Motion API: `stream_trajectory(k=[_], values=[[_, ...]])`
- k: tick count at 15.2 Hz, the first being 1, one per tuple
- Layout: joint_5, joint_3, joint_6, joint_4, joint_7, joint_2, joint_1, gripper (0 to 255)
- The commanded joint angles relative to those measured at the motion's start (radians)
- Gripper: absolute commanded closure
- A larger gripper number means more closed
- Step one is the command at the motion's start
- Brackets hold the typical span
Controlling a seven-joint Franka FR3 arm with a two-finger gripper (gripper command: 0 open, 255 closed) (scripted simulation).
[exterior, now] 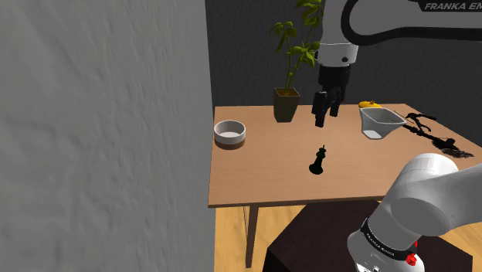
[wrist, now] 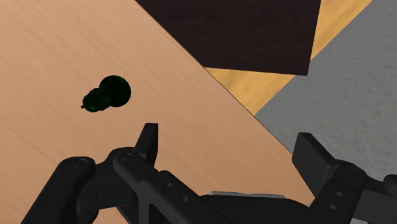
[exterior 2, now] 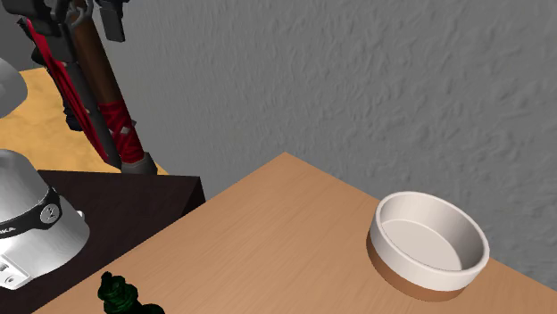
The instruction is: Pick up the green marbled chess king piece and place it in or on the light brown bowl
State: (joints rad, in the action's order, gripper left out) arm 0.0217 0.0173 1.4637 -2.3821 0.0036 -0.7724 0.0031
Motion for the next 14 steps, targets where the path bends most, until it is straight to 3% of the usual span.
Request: stream_trajectory(k=[1,8,14], values=[[0.0,0.0,0.0,0.0,0.0,0.0,0.0,0],[-0.065,-0.131,0.249,-0.246,-0.101,-0.098,-0.064,0],[-0.127,-0.27,0.494,-0.407,-0.2,-0.097,-0.134,0]])
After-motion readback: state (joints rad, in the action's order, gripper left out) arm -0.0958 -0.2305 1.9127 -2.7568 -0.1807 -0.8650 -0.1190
